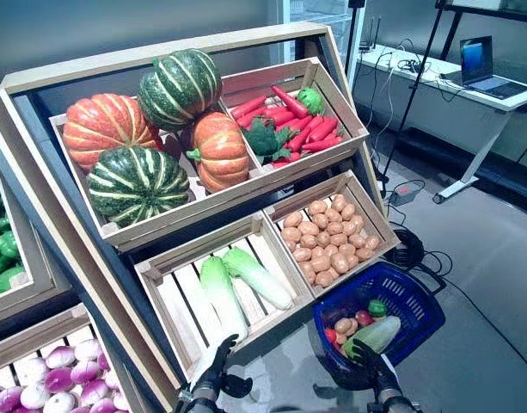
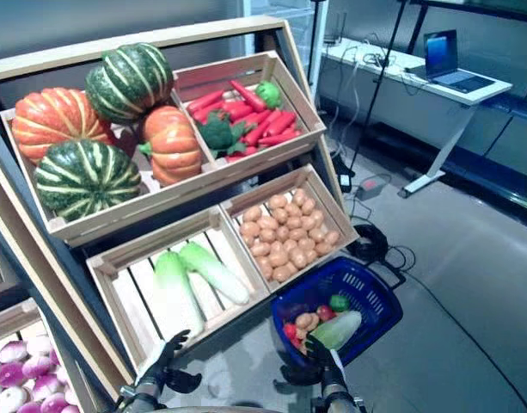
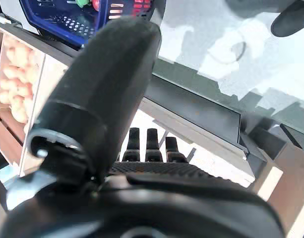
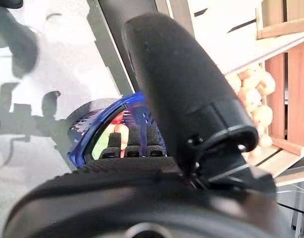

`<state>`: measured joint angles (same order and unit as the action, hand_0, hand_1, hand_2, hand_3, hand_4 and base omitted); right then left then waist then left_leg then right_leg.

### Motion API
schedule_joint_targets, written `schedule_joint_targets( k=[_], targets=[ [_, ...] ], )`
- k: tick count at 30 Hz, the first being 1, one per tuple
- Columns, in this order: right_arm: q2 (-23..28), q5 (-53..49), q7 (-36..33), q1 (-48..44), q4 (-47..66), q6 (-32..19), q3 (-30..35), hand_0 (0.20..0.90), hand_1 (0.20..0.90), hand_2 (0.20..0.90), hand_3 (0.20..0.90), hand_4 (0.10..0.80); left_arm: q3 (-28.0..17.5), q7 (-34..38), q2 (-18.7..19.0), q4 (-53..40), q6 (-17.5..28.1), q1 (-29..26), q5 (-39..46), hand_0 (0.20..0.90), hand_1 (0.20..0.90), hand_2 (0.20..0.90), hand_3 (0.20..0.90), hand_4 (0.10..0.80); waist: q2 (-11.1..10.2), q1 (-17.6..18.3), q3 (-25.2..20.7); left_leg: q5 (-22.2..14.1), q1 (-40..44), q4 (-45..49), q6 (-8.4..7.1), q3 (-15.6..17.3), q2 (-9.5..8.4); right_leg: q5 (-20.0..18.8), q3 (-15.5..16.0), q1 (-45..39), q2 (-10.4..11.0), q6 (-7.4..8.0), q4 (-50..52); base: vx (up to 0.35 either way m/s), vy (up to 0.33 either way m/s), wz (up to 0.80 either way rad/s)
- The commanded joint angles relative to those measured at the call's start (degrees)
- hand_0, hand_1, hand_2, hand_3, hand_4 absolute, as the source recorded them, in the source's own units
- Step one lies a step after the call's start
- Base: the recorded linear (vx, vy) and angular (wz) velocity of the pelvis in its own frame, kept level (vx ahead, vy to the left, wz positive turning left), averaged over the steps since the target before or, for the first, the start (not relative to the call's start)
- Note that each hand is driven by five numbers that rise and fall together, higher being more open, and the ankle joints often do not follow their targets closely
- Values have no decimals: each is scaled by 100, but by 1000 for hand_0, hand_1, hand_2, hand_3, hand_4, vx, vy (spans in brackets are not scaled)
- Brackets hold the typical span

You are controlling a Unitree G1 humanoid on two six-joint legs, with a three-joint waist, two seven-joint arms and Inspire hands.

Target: Put vegetables into the basket

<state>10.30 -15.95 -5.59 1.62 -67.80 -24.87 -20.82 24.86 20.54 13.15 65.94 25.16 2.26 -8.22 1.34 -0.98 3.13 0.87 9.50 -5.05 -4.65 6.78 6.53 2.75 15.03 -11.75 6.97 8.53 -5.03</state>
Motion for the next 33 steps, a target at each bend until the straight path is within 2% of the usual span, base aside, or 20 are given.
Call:
schedule_joint_targets(
  k=[1,9,26,30,33],
  targets=[
    [-100,334,-247,-742,-146,-289,-11,900,900,900,900,800,189,14,-127,177,204,-705,-57,900,900,900,900,800,-138,-34,229,-138,-45,5,69,-18,-2,-454,-47,150,256,-162,3,0,0,0],
    [-123,321,-378,-762,-166,-246,-5,900,900,900,900,800,250,-290,-158,197,221,-723,29,900,900,900,900,800,-136,-19,256,-155,-32,5,83,-14,-7,-454,-73,156,246,-157,3,0,0,0],
    [-99,191,-85,-793,-84,-256,-128,900,900,900,900,800,398,189,-112,117,280,-844,-271,900,900,900,900,800,-181,-8,328,-140,-56,5,77,-11,10,-467,-115,203,232,-161,3,0,0,0],
    [-72,-247,615,-795,-55,-197,-154,900,900,900,900,800,510,922,10,59,418,-904,-1128,900,900,900,900,800,-185,-3,359,-136,-58,5,69,-2,5,-467,-115,203,225,-161,3,0,0,0],
    [78,-569,965,-825,24,-213,-160,900,900,900,900,800,655,1674,326,-299,392,-1083,-2153,900,900,900,900,800,-175,16,393,-124,-64,5,45,7,1,-464,-112,207,210,-162,3,0,0,0]
  ],
)
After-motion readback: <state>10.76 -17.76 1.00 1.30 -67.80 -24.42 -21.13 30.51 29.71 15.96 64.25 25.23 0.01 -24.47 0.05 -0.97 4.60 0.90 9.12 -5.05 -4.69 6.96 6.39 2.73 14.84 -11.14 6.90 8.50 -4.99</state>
